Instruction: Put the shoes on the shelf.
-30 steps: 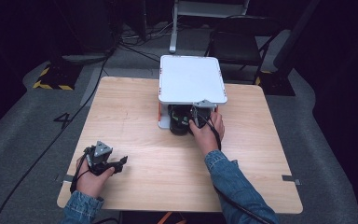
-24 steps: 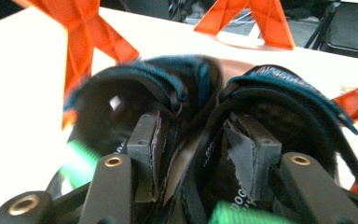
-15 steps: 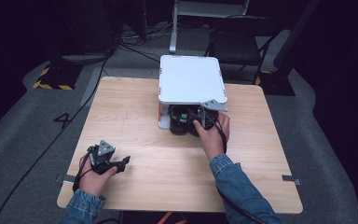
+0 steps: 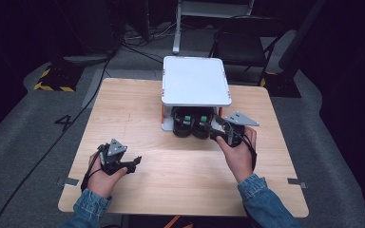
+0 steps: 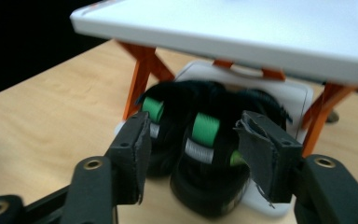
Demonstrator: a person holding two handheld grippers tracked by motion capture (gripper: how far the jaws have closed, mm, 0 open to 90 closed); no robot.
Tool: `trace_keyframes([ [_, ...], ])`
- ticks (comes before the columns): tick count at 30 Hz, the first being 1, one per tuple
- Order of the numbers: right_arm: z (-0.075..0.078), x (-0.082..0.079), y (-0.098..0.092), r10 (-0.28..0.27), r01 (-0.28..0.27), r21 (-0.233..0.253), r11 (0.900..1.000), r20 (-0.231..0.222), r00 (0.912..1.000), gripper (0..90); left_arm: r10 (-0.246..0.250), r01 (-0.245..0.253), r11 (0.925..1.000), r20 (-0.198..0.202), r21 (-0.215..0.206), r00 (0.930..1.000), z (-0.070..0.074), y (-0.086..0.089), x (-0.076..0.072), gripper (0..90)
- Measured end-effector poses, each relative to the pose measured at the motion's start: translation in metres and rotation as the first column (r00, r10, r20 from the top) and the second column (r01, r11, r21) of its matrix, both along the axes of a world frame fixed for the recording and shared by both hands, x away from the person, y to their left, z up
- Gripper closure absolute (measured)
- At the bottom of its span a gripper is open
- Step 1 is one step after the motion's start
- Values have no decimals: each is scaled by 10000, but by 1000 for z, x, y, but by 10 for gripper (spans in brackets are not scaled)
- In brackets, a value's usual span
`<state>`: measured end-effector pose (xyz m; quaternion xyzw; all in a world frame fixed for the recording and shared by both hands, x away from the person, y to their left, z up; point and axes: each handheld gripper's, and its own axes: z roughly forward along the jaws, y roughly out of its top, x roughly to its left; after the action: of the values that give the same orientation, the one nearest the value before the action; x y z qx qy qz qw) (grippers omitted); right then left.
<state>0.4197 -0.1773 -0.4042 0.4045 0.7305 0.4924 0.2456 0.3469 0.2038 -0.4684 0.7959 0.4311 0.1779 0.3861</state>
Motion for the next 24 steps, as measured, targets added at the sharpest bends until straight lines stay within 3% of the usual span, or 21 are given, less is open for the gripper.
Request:
trace_keyframes([
  [5, -7, -18, -15, 355, -361, -73, 9993, -599, 9976, 510, -824, 824, 9966, -126, -28, 9965, 6, -19, -1, 332],
  [9, -14, -29, -23, 818, -830, -79, 9965, -1037, 9912, 534, -1495, 1493, 9887, -244, -116, 9885, 8, -31, -2, 348],
  [13, -22, -35, -28, 1098, -1120, -87, 9937, -1365, 9845, 554, -1713, 1710, 9852, -242, -109, 9849, 11, -40, 2, 355],
  [18, -37, -30, -31, 950, -969, -20, 9953, -1818, 9787, 574, -1850, 1833, 9821, -396, -438, 9819, 10, -56, 18, 425],
  [22, -49, -22, -29, 785, -811, -53, 9967, -1950, 9776, 568, -1836, 1817, 9826, -559, -384, 9814, 5, -72, 35, 432],
  [24, -56, -17, -28, 767, -769, 68, 9970, -2061, 9755, 577, -1898, 1875, 9815, -631, -398, 9798, 3, -80, 43, 482],
])
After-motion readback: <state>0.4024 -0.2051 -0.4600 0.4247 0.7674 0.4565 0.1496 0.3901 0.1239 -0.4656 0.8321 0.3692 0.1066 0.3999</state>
